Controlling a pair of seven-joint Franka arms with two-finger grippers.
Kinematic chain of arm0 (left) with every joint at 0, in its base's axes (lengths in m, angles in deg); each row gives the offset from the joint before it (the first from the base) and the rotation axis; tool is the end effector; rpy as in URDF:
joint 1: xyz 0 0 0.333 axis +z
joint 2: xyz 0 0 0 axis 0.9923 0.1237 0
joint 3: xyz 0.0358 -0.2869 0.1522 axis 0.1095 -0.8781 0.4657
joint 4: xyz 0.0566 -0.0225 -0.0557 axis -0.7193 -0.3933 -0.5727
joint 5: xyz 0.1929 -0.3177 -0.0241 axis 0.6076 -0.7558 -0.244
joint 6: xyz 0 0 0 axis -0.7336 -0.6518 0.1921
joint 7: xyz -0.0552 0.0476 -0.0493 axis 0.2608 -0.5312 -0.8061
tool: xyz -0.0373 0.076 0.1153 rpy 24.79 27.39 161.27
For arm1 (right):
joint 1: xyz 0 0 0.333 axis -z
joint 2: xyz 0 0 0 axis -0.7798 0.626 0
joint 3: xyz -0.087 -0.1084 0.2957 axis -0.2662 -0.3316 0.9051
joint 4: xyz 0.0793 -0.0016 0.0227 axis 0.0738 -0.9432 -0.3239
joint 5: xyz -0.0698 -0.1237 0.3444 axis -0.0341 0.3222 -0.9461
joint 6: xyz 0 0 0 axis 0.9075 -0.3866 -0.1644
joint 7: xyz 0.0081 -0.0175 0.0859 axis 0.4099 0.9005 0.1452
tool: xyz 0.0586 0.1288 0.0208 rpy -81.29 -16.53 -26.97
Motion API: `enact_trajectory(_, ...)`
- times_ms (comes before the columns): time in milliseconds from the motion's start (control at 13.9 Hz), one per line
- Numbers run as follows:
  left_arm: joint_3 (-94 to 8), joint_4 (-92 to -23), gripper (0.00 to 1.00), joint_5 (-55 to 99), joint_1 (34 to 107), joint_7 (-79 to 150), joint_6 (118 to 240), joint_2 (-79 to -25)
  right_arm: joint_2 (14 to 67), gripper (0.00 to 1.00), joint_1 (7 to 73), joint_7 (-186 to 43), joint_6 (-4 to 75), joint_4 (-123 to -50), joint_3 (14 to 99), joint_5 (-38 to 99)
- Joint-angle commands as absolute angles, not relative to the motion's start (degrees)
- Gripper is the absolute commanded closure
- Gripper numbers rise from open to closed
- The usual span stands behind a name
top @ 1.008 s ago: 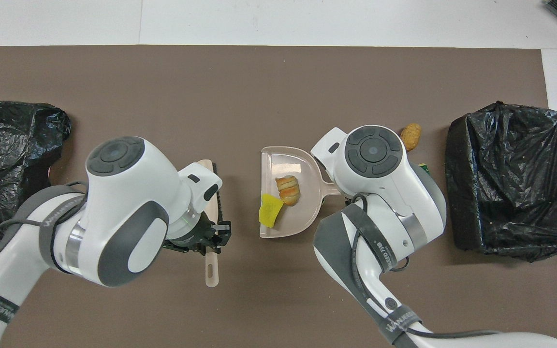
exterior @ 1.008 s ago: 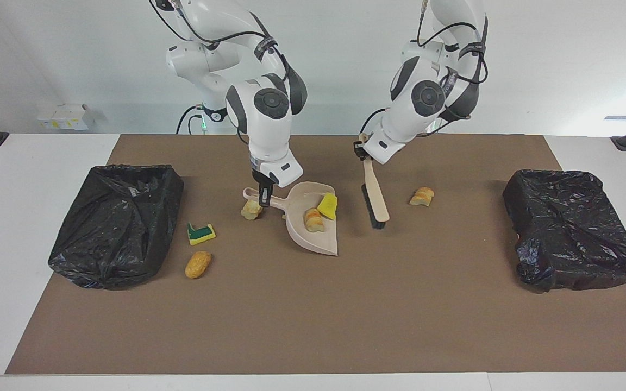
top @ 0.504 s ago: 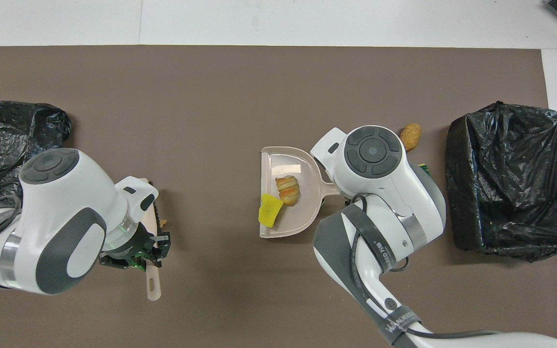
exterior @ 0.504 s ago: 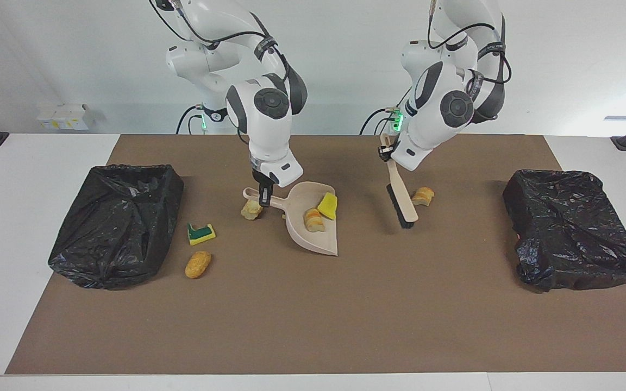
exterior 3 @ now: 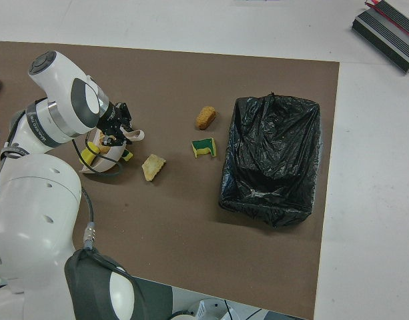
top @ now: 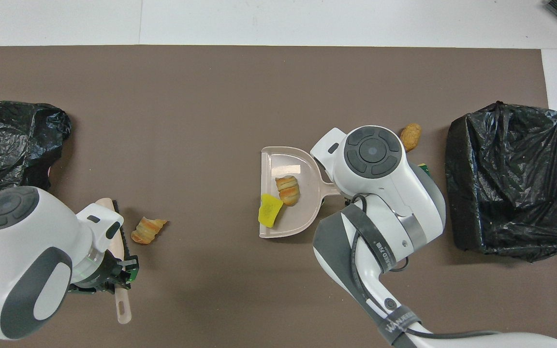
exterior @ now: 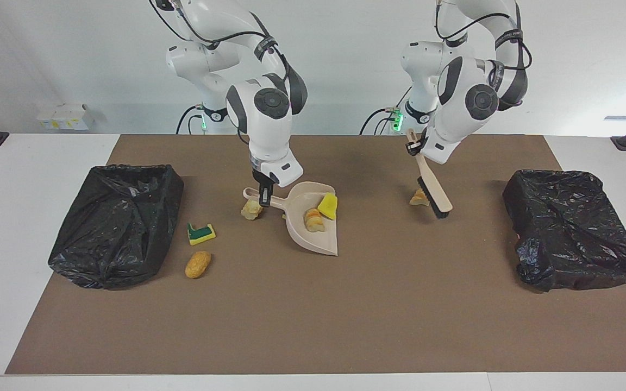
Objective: Sweep and dump trash in bin
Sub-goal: 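Move the brush back toward the crust near the left gripper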
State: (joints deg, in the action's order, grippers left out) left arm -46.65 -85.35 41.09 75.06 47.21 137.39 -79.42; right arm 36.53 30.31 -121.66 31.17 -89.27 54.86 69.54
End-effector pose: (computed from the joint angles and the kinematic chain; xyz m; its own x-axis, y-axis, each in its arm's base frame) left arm 0.3474 -0.1032 0.3921 0.8802 0.2751 -0.3867 0.2457 -0.9613 -0.1246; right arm 0.5282 0.2414 0.3899 0.0377 0.9891 -0.1422 0.9991 -0.0400 -0.0137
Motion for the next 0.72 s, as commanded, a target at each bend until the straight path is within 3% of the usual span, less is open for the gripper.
enact_trajectory(0,-46.8,-91.6,1.00,42.0,74.8,47.6,141.8,-83.2,36.1,1.00,30.1,-120.4,31.8,-90.3,55.2,69.8)
enact_trajectory(648,-47.0,-95.1,1.00,41.9,72.5,48.0,151.1,-80.1,35.8,1.00,30.6,-120.2,32.0,-91.0,55.2,69.7)
